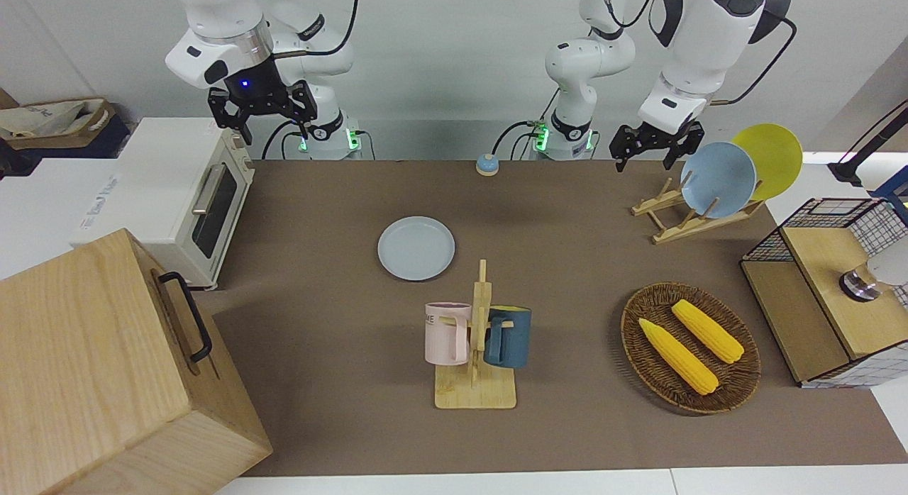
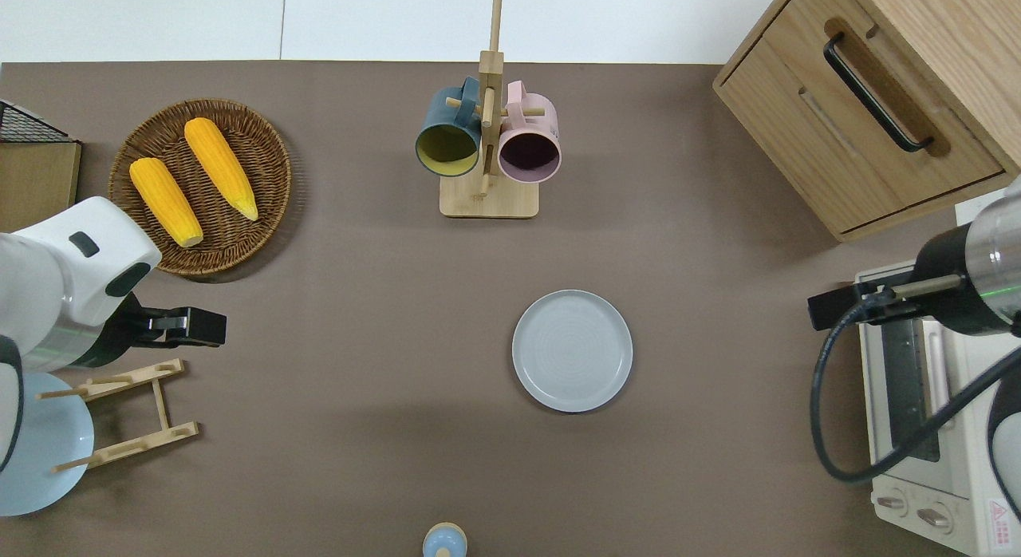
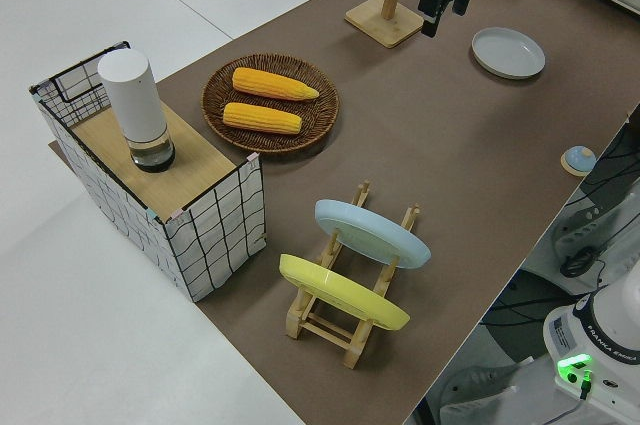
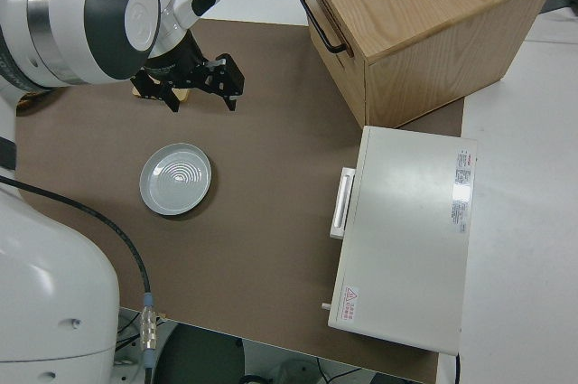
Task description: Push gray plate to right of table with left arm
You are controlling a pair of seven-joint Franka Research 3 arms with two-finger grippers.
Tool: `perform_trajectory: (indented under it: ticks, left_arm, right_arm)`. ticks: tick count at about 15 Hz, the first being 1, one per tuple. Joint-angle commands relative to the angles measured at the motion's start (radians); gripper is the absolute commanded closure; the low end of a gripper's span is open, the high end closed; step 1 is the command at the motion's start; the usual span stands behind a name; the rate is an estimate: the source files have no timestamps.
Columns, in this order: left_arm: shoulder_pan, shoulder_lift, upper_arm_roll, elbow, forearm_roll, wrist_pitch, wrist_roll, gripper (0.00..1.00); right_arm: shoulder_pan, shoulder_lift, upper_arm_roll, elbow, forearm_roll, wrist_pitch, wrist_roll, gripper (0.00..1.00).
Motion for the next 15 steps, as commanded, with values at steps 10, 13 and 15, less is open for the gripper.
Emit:
perform_trajectory:
  ticks: [10,13,15]
  left_arm:
    - [0.001,0.086,0.007,0.103,-0.014,-0.001,0.018,0.00]
    - [-0.170,0.087,0.192,0.104,-0.008,-0.001,0.018,0.00]
    - [-0.231,0.087,0.253,0.104,-0.010,-0.001,0.018,0.00]
  right_arm:
    - [-0.020,-0.003,0.015,0.009,0.004,-0.016,0.013,0.017]
    - [-0.020,-0.003,0.017,0.009,0.004,-0.016,0.013,0.017]
    - [-0.020,-0.003,0.017,0.009,0.006,-0.016,0.013,0.017]
